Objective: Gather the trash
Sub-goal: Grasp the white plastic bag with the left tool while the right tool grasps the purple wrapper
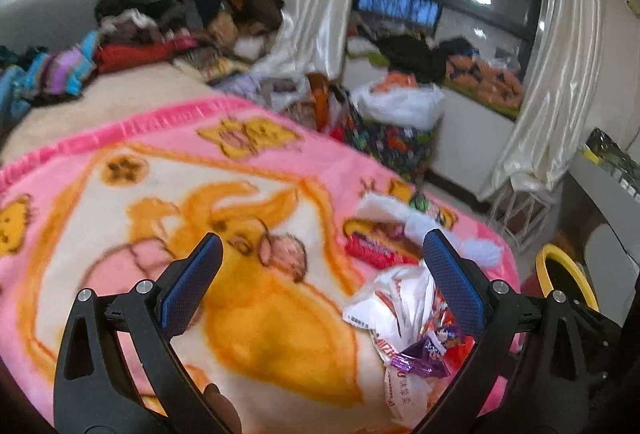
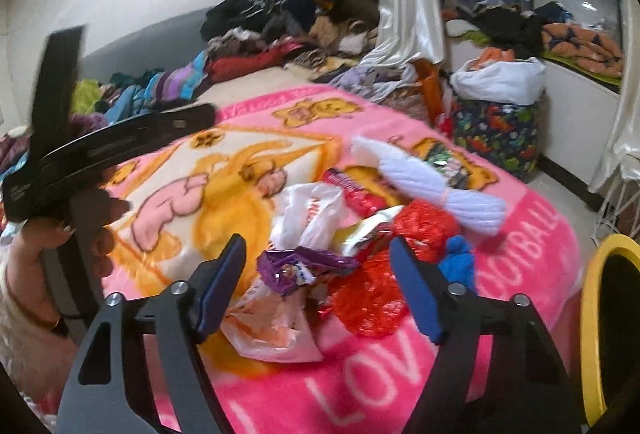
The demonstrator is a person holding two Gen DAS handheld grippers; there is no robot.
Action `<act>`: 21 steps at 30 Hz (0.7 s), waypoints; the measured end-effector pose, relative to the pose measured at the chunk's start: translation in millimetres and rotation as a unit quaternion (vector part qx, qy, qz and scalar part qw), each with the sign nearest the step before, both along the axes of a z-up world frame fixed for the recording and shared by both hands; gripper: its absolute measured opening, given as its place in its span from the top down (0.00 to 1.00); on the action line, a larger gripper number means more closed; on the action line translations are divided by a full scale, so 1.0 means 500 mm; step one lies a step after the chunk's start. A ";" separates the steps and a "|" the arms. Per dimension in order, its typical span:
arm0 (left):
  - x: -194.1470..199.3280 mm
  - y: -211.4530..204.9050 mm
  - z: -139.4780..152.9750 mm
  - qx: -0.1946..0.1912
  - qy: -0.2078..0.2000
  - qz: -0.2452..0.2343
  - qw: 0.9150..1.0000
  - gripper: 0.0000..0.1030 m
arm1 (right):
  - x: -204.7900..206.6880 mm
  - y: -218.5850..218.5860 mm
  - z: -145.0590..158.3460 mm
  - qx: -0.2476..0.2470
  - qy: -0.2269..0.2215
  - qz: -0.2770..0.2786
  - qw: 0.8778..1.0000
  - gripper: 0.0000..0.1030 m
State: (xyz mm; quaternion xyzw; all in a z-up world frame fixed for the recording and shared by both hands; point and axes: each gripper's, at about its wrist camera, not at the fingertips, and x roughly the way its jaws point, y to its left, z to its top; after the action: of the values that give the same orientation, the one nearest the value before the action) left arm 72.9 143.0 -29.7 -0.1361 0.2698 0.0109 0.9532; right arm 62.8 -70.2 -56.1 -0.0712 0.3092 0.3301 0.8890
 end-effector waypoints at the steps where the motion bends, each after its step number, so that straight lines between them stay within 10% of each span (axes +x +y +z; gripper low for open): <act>1: 0.010 0.001 -0.009 -0.007 0.010 -0.008 1.000 0.11 | 0.003 0.005 -0.003 -0.003 0.004 0.005 1.000 0.39; 12: 0.109 -0.018 -0.099 -0.085 0.080 -0.093 0.989 0.23 | 0.039 0.030 -0.042 -0.043 0.036 0.038 0.998 0.78; 21: 0.140 -0.044 -0.143 -0.115 0.121 -0.128 0.978 0.66 | 0.028 0.003 -0.033 -0.023 0.026 0.047 0.998 0.93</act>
State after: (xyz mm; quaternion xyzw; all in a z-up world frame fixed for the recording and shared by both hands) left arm 142.6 120.9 -101.2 -0.2067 0.3977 -0.1262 0.8850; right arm 76.8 -68.5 -72.8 -0.0973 0.3360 0.3658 0.8624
